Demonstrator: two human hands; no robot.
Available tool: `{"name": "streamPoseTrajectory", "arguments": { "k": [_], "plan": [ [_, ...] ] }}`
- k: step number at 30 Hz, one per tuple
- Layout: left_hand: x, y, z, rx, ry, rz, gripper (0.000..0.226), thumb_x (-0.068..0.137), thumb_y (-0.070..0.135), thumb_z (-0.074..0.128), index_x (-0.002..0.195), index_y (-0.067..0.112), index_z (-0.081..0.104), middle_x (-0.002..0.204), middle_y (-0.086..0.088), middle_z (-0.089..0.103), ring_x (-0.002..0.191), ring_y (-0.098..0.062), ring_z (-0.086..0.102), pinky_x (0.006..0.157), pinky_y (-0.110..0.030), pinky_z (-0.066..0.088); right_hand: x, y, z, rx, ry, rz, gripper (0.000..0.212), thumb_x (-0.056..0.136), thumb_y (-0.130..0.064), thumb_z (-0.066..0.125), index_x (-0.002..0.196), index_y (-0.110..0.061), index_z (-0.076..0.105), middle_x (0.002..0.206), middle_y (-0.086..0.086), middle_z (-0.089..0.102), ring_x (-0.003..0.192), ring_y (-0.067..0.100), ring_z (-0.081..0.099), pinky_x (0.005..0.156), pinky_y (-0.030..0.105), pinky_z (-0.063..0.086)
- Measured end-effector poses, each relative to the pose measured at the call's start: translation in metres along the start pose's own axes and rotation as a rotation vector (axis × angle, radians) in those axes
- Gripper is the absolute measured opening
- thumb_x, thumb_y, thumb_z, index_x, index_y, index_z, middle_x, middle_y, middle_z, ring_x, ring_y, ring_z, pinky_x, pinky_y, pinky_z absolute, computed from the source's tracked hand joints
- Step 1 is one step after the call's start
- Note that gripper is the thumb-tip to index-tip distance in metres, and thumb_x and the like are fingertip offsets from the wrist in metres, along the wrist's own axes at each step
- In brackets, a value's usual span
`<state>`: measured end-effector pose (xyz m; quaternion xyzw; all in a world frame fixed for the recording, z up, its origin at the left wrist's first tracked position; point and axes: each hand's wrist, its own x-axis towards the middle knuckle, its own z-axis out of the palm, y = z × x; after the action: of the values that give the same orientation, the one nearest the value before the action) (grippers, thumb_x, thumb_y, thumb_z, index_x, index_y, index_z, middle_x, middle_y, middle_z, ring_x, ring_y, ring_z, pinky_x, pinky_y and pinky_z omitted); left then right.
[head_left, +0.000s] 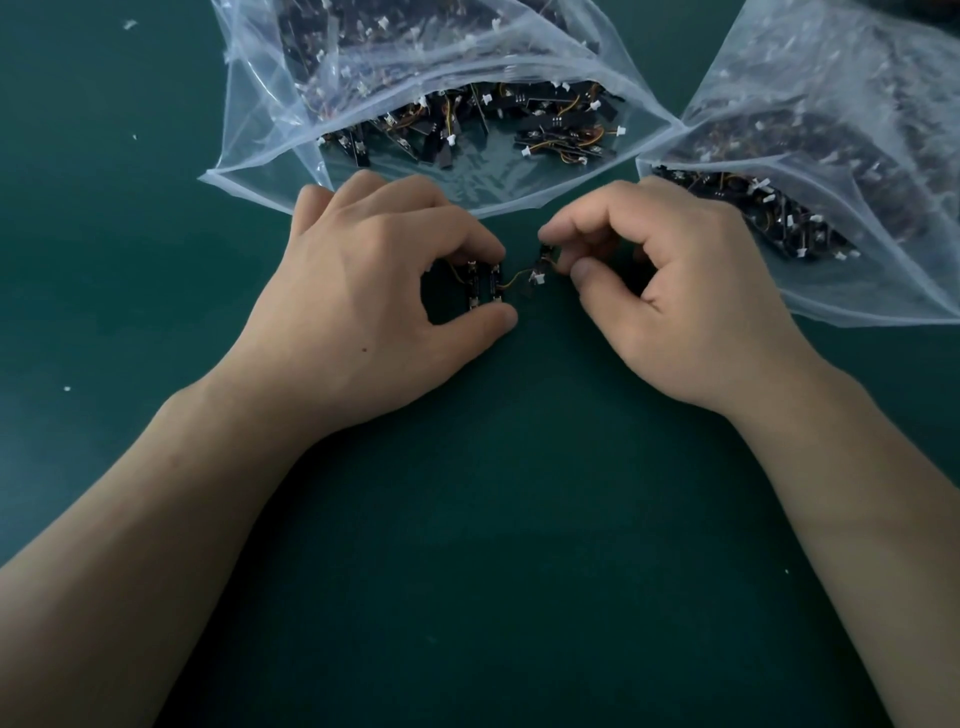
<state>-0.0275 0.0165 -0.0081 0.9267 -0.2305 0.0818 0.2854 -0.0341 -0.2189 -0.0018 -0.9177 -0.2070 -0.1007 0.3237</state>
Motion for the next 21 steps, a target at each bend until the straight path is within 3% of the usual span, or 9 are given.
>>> {"name": "streamPoseTrajectory", "arguments": {
  "k": [5, 15, 21],
  "plan": [
    [0.0001, -0.0009, -0.0001, 0.005, -0.003, 0.003, 0.040, 0.084, 0.063, 0.066, 0.114, 0.037, 0.073, 0.107, 0.016, 0.060, 0.110, -0.017, 0.051, 0.094, -0.036, 0.027, -0.0002, -0.0004, 0.0015, -0.004, -0.034, -0.011, 0.029, 0.093, 0.001, 0.065, 0.114, -0.018, 0.073, 0.095, -0.010, 0.070, 0.097, 0.012, 0.065, 0.089, 0.036, 0.053],
    [0.0002, -0.0011, 0.0001, 0.002, -0.006, -0.001, 0.038, 0.084, 0.063, 0.065, 0.112, 0.038, 0.074, 0.107, 0.015, 0.061, 0.112, -0.017, 0.052, 0.094, -0.035, 0.026, 0.0004, 0.0018, 0.0032, -0.046, 0.003, 0.011, 0.030, 0.093, 0.003, 0.062, 0.115, -0.016, 0.073, 0.098, -0.008, 0.071, 0.099, 0.018, 0.064, 0.090, 0.037, 0.051],
    [0.0007, -0.0009, 0.0005, 0.005, -0.004, -0.005, 0.038, 0.083, 0.062, 0.066, 0.112, 0.039, 0.074, 0.107, 0.015, 0.062, 0.111, -0.017, 0.052, 0.094, -0.034, 0.027, 0.0019, 0.0018, 0.0050, -0.102, -0.016, -0.005, 0.022, 0.092, -0.001, 0.063, 0.098, -0.016, 0.078, 0.103, -0.005, 0.068, 0.102, 0.023, 0.061, 0.088, 0.042, 0.049]
  ]
}}
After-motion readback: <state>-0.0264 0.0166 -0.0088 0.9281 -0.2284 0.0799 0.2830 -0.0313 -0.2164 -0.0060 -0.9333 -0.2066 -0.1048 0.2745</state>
